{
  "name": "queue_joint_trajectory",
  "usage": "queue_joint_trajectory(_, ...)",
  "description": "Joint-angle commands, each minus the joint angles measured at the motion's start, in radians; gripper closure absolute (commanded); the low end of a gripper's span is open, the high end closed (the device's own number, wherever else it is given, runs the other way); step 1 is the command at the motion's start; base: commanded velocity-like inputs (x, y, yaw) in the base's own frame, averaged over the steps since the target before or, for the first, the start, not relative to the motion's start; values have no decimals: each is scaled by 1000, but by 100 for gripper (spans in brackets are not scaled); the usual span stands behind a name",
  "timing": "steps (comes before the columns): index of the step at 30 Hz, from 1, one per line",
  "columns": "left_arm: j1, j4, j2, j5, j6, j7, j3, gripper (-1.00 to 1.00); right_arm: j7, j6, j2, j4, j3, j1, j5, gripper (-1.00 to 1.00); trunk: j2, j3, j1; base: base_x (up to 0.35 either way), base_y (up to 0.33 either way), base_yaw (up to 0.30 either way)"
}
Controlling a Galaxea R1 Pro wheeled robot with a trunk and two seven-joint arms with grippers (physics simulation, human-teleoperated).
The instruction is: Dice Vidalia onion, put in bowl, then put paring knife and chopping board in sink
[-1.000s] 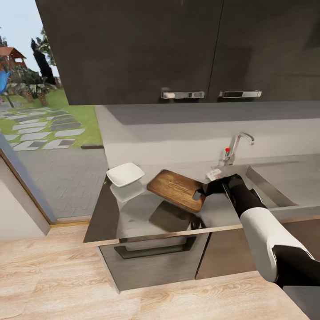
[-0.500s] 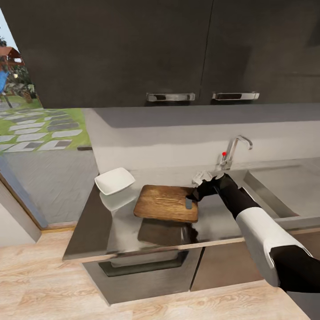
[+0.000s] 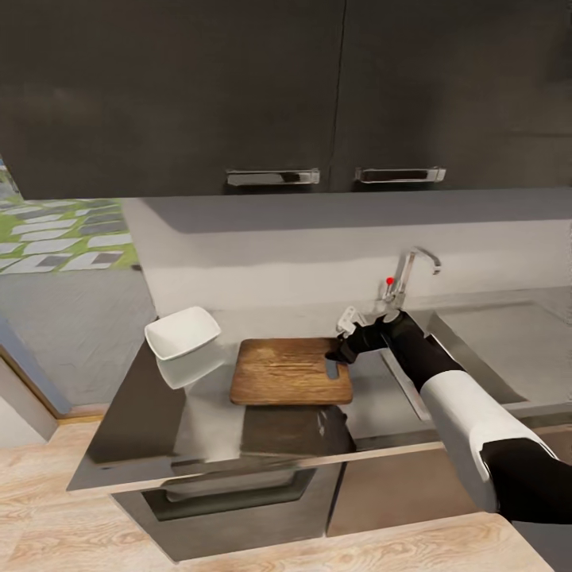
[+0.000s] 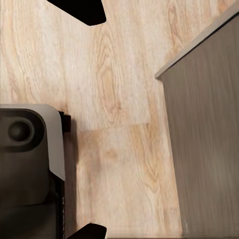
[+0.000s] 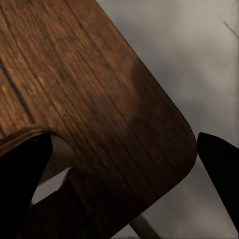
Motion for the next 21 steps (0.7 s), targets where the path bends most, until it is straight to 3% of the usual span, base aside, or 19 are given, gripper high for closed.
queue_joint_trajectory(1, 0, -1, 0, 0, -2, 0, 0, -100, 7, 2, -1, -1, 2, -1, 4, 100, -2, -2, 1, 7, -148, 0)
queue_joint_trajectory(7, 0, 0, 1, 0, -2, 0, 0, -100, 64, -44, 1, 4, 2, -1, 3, 100, -2, -2, 1, 2, -43, 0)
queue_joint_trajectory(16, 0, 1, 0, 0, -2, 0, 0, -100, 75, -74, 3, 39, 3, -1, 3, 100, -2, -2, 1, 0, -2, 0)
queue_joint_trajectory(21, 0, 1, 0, 0, -2, 0, 0, -100, 74, -151, 6, 101, 2, -1, 3, 100, -2, -2, 1, 66, -34, 0)
